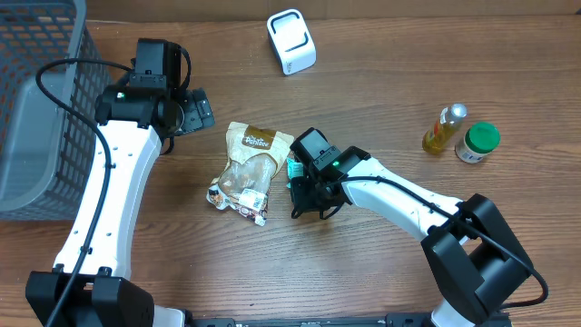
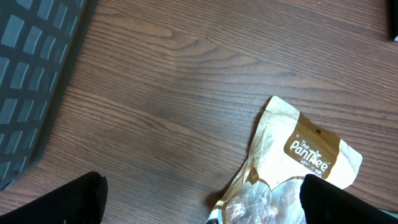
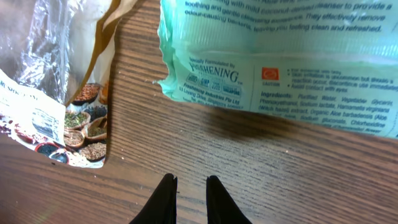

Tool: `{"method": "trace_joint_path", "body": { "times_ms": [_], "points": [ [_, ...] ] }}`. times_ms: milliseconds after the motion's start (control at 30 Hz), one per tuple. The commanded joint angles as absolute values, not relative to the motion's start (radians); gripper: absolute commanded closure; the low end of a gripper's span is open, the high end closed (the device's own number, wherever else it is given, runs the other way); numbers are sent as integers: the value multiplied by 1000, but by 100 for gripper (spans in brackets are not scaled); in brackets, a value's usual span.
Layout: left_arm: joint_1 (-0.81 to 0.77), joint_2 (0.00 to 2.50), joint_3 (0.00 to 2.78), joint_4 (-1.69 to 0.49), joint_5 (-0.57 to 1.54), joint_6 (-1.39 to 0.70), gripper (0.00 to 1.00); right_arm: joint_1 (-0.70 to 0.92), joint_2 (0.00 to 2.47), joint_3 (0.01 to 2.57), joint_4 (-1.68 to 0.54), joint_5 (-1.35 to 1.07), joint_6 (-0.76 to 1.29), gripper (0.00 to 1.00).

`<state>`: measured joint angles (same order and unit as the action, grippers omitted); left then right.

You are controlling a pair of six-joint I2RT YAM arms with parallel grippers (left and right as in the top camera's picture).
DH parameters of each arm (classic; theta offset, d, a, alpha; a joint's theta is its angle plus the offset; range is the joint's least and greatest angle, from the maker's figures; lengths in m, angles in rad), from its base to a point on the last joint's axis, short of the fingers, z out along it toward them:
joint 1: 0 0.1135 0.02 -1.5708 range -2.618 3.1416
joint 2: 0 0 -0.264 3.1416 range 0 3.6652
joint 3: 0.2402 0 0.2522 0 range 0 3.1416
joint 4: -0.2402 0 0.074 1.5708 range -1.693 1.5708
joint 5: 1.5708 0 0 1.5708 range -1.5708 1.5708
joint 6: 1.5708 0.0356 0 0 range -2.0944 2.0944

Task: Scan the item barcode
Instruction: 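Pull the wet-wipe pack out of the snack bag with the right gripper, then set the wet-wipe pack down and release it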

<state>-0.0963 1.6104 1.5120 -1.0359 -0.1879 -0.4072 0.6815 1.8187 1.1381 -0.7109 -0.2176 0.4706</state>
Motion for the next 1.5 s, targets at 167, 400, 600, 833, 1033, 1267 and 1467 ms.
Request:
{"method": "trace_joint_path", "body": {
  "times_ms": [167, 400, 600, 833, 1033, 1267, 1467],
  "points": [
    [-99, 1609, 1522, -1036, -191, -381, 1, 685, 1798, 1113, -694, -177, 523, 87],
    [-99, 1609, 1522, -1036, -191, -381, 0, 685, 1798, 1087, -673, -158, 555, 89],
    [-99, 1609, 1522, -1036, -191, -381, 0, 685, 1798, 1087, -678, -158, 581, 89],
    [-99, 1609, 1522, -1036, -191, -381, 0, 677, 1798, 1087, -679, -158, 580, 89],
    [-99, 1609, 1522, -1036, -191, -381, 0, 606, 1796, 1132, -787, -159, 568, 96],
    [-99, 1609, 1522, -1036, -191, -381, 0, 490, 1794, 1296, -807, -158, 414, 96],
    [-99, 1609, 1522, -1036, -191, -381, 0, 434, 1813, 1271, -569, -155, 415, 96]
  ]
}}
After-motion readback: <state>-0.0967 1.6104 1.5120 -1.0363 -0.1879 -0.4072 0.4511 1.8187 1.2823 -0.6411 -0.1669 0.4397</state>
